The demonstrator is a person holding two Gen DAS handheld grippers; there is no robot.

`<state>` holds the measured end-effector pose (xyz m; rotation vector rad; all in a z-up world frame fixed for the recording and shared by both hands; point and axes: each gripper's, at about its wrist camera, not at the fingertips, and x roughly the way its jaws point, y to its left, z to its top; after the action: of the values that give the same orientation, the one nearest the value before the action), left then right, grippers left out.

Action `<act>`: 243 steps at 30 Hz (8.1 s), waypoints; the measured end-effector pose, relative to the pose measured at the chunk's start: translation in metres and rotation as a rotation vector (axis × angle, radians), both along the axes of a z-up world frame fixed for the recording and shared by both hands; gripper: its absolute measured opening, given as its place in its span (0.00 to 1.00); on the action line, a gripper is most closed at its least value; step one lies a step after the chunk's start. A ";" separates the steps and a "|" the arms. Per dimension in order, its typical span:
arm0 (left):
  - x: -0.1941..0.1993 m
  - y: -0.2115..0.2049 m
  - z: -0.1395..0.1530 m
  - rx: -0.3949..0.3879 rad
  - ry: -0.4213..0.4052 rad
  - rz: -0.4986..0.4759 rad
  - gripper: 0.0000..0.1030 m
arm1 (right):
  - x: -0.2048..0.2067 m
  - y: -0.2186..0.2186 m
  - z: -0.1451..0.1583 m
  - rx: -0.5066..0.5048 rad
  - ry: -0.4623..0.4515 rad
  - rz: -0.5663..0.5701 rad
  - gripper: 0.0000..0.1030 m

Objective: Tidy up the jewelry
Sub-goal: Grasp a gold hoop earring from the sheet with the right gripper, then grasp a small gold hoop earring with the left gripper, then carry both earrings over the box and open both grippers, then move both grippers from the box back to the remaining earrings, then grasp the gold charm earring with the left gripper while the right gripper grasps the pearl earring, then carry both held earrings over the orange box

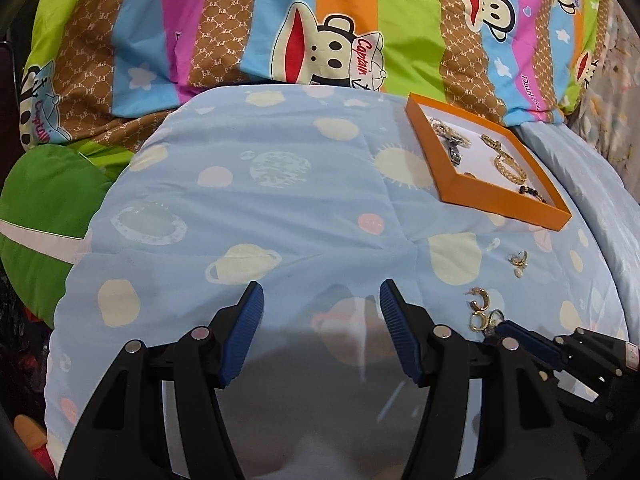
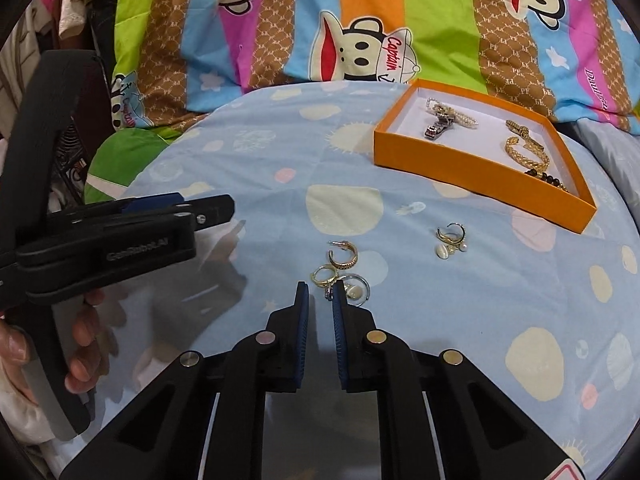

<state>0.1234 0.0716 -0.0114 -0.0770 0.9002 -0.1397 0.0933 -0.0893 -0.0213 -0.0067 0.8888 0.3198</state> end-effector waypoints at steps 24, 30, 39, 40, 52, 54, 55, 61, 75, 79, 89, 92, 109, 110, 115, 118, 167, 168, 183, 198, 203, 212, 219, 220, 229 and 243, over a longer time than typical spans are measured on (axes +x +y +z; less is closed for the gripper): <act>-0.014 -0.035 -0.006 0.009 0.008 -0.171 0.57 | -0.009 -0.067 0.019 0.094 -0.093 -0.199 0.03; -0.014 -0.054 0.000 -0.002 0.005 -0.231 0.57 | -0.007 -0.097 0.018 0.120 -0.087 -0.280 0.03; 0.004 -0.088 -0.005 -0.006 0.031 -0.286 0.56 | -0.006 -0.104 0.015 0.132 -0.075 -0.283 0.03; 0.006 -0.092 -0.006 -0.002 0.033 -0.293 0.55 | -0.006 -0.104 0.014 0.134 -0.072 -0.281 0.03; 0.005 -0.096 -0.009 0.025 -0.008 -0.302 0.16 | -0.005 -0.101 0.012 0.143 -0.061 -0.279 0.03; 0.005 -0.093 -0.008 0.013 -0.010 -0.299 0.16 | -0.005 -0.101 0.012 0.144 -0.061 -0.281 0.03; 0.005 -0.092 -0.008 0.009 -0.012 -0.298 0.16 | -0.005 -0.101 0.012 0.145 -0.061 -0.282 0.03; 0.007 -0.069 0.014 -0.045 -0.049 -0.259 0.16 | -0.007 -0.108 0.015 0.158 -0.077 -0.299 0.03; 0.036 -0.033 0.083 -0.026 -0.165 -0.171 0.16 | 0.012 -0.137 0.071 0.149 -0.170 -0.287 0.03; 0.054 -0.056 0.098 -0.049 -0.196 -0.205 0.16 | 0.040 -0.148 0.086 0.147 -0.192 -0.291 0.03; 0.108 -0.121 0.077 -0.072 -0.160 -0.257 0.16 | 0.114 -0.154 0.067 0.233 -0.114 -0.279 0.03; 0.122 -0.129 0.061 -0.074 -0.134 -0.254 0.16 | 0.126 -0.150 0.057 0.241 -0.100 -0.273 0.03; 0.142 -0.137 0.022 -0.080 -0.093 -0.272 0.17 | 0.147 -0.143 0.031 0.259 -0.092 -0.220 0.04; 0.143 -0.136 0.023 -0.093 -0.093 -0.269 0.20 | 0.146 -0.142 0.031 0.262 -0.103 -0.216 0.09; 0.143 -0.123 0.034 -0.161 -0.124 -0.234 0.47 | 0.135 -0.148 0.044 0.302 -0.179 -0.229 0.37; 0.143 -0.114 0.041 -0.193 -0.136 -0.208 0.47 | 0.130 -0.155 0.052 0.319 -0.212 -0.246 0.37; -0.004 -0.078 -0.006 -0.013 -0.018 -0.283 0.63 | 0.051 -0.076 -0.003 0.125 0.001 -0.166 0.33; -0.005 -0.079 -0.006 -0.010 -0.018 -0.292 0.63 | 0.052 -0.075 -0.004 0.119 0.008 -0.166 0.29; -0.010 -0.089 -0.009 0.010 -0.008 -0.364 0.53 | 0.038 -0.094 0.000 0.153 -0.018 -0.224 0.05; -0.015 -0.098 -0.009 -0.002 -0.013 -0.433 0.13 | 0.037 -0.097 0.000 0.166 -0.016 -0.225 0.05; -0.015 -0.096 -0.008 -0.013 -0.022 -0.423 0.13 | 0.035 -0.099 0.003 0.173 -0.033 -0.235 0.05; -0.012 -0.090 -0.005 -0.030 -0.027 -0.398 0.13 | 0.032 -0.105 0.008 0.181 -0.061 -0.253 0.05; -0.011 -0.088 -0.003 -0.032 -0.038 -0.386 0.13 | 0.030 -0.112 0.012 0.182 -0.085 -0.271 0.05; -0.011 -0.088 -0.002 -0.034 -0.040 -0.383 0.13 | 0.030 -0.113 0.013 0.182 -0.088 -0.274 0.05; 0.006 -0.085 0.023 -0.020 -0.092 -0.334 0.13 | 0.034 -0.131 0.033 0.196 -0.132 -0.309 0.05; 0.104 -0.148 0.052 0.011 -0.193 -0.298 0.12 | 0.114 -0.151 0.063 0.199 -0.176 -0.327 0.05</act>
<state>0.2278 -0.0762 0.0403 0.0807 0.7157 -0.4129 0.2068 -0.2399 0.0416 0.2882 0.6674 0.0980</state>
